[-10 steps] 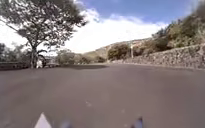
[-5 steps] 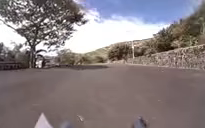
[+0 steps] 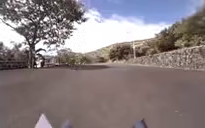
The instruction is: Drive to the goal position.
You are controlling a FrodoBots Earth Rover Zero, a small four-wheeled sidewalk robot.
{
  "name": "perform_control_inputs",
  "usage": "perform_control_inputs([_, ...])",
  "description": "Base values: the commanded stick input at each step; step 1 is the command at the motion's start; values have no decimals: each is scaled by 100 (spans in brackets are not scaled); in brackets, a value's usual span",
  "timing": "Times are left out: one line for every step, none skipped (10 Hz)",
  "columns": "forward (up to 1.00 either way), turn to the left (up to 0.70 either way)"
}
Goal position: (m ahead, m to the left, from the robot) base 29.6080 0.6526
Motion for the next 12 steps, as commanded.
perform_control_inputs([85,0])
perform_control_inputs([85,0])
perform_control_inputs([85,-8])
perform_control_inputs([85,-34])
perform_control_inputs([85,-34])
perform_control_inputs([85,-34])
perform_control_inputs([85,-28])
perform_control_inputs([85,0])
perform_control_inputs([85,0])
perform_control_inputs([85,0])
perform_control_inputs([85,0])
perform_control_inputs([85,0])
